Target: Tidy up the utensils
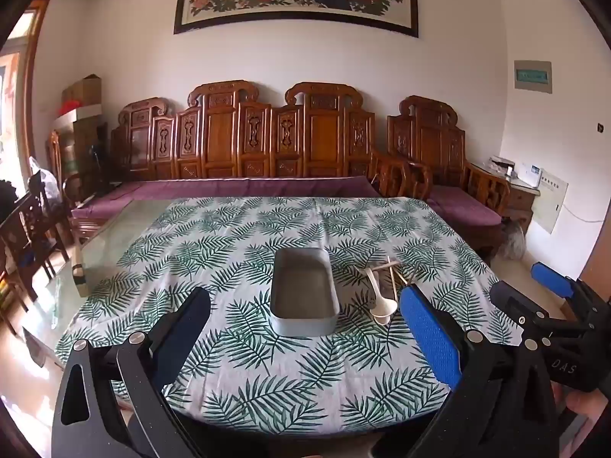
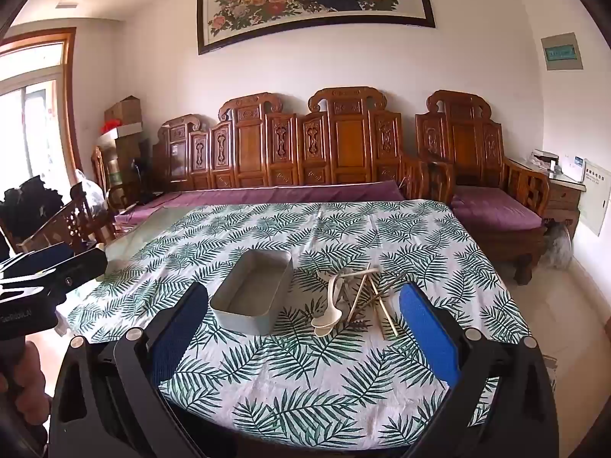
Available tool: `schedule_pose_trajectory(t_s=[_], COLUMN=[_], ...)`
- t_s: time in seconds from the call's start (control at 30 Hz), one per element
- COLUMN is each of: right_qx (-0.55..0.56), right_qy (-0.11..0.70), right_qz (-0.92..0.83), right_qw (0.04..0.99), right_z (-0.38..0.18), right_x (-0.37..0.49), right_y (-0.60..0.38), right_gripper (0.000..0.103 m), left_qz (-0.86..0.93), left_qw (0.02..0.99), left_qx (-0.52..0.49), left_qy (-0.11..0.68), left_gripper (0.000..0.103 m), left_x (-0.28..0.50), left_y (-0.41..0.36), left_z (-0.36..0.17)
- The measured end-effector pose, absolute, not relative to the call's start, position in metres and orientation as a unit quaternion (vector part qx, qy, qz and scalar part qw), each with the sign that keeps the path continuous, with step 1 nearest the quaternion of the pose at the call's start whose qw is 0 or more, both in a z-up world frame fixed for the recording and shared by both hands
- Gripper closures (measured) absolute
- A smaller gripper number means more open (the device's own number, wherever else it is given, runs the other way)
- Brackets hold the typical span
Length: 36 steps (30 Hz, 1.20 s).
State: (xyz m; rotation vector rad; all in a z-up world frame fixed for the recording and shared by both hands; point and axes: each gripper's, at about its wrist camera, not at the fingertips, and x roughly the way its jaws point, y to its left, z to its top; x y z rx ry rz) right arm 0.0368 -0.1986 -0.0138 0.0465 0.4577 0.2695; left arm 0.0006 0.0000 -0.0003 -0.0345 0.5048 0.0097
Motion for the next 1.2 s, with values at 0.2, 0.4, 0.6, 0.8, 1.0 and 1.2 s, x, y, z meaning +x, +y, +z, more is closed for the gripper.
schedule_pose_trajectory(t_s=[0.2,0.4,0.6,0.8,1.0,1.2], right_qx=[0.023,0.023,0.023,0.024,0.024,0.024], right_qy=[0.225,0.226,0.227,0.228,0.228,0.228], right_qz=[0.133,0.134,0.134,0.134,0.134,0.134], right_qw=[0.965,0.965,0.965,0.964,0.964,0.964], right_z=[-0.0135,-0.0132,-0.0131,-0.014,-0.0126,-0.0124], right_x=[0.0359,0.036,0.0361,0.0363,0.0327,0.0327], right_y=[-0.1981,-0.1986,-0.1986,-0.1972,-0.197,-0.1971], right_gripper=[0.003,0.003,0.003,0.003,0.003,0.003], left_qz=[0.006,0.005,0.003,0.004,0.002,0.003], left_qw=[0.969,0.969,0.969,0.969,0.97,0.97], left_qx=[-0.015,-0.015,-0.016,-0.015,-0.013,-0.012], left_qy=[0.248,0.247,0.247,0.246,0.245,0.243], left_gripper=[0.006,0.006,0.006,0.006,0.006,0.006], left_x=[0.001,0.0016,0.0002,-0.0011,-0.0017,-0.0014], left_y=[-0.0002,0.0001,0.0008,-0.0016,-0.002,-0.0029], left_z=[-0.0004,-0.0007,0.0029,0.0057,0.0057,0.0066])
